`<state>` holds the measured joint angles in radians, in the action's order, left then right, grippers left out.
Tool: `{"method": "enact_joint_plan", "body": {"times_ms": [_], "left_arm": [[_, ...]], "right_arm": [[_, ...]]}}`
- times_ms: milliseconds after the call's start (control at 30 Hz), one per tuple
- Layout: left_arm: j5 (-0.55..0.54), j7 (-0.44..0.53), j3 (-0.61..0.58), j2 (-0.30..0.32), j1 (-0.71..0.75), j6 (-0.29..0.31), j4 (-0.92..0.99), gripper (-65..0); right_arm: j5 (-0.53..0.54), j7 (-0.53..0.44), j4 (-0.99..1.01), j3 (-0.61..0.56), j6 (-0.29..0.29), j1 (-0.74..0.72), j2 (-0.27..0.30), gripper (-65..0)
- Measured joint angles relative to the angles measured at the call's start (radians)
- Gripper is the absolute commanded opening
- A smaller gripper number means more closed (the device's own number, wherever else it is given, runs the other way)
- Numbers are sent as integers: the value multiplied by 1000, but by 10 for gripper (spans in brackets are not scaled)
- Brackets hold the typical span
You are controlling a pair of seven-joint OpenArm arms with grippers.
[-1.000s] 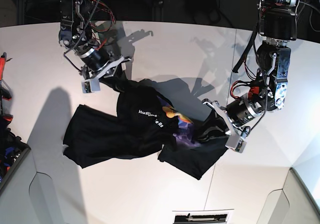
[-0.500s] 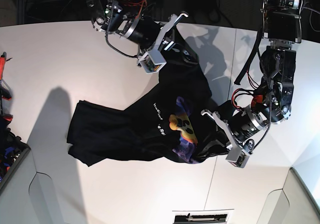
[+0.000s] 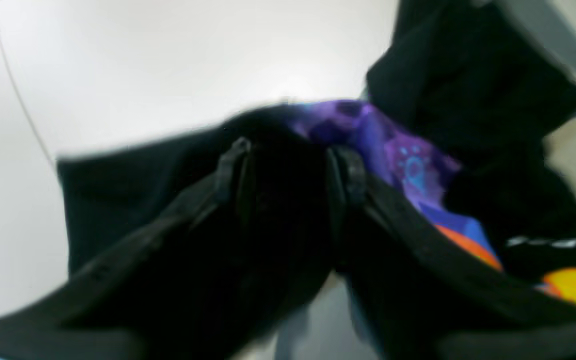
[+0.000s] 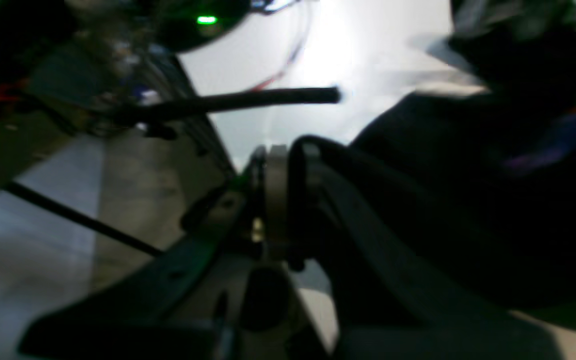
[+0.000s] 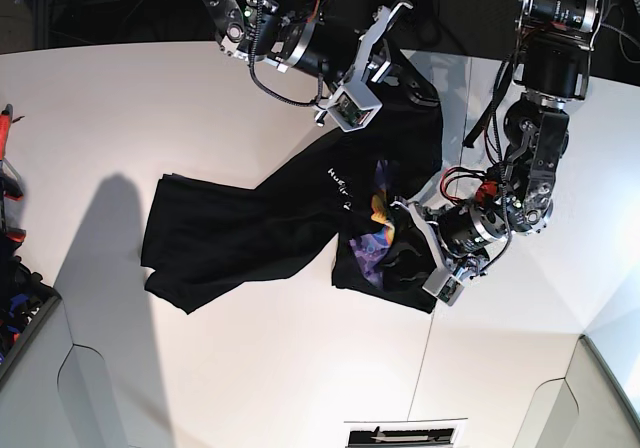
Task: Layout the t-shirt on the table in an organized manner, then fold the t-shirt properly
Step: 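Lift the shirt with both grippers and pull the grippers apart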
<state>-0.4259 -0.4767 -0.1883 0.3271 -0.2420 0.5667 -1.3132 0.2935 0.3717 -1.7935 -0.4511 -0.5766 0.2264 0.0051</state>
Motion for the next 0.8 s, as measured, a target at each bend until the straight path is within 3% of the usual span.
{"method": "enact_joint_plan", "body": {"times_ms": [33, 133, 200, 267, 433, 567, 600, 700, 800], "left_arm": [[-7, -37, 14, 1, 0, -6, 0, -391], [-129, -63, 47, 31, 0, 19, -20, -391], [-171, -65, 74, 58, 0, 25, -55, -391], [-178, -83, 111, 80, 1, 25, -100, -391], [-273, -156, 143, 106, 25, 66, -217, -392], [-315, -207, 140, 107, 135, 101, -319, -414], [-315, -204, 139, 107, 168, 102, -344, -444], [-313, -202, 141, 108, 266, 103, -414, -492], [-312, -201, 143, 99, 364, 103, -482, -492]], "right_arm": [[-2, 0, 0, 7, 0, -7, 0, -650], [-3, -3, 0, 26, 0, -36, 0, -468], [-3, -4, -2, 45, 0, -49, -3, -380], [-3, -9, -12, 75, -1, -50, -2, -359], [-15, -11, -24, 184, 1, -84, -3, -359], [-151, -8, -26, 296, 28, -113, -3, -377], [-186, -10, -26, 330, 29, -122, -3, -425], [-275, -10, -22, 436, 30, -162, -3, -650], [-274, -16, 17, 542, 31, -207, -2, -650]]}}
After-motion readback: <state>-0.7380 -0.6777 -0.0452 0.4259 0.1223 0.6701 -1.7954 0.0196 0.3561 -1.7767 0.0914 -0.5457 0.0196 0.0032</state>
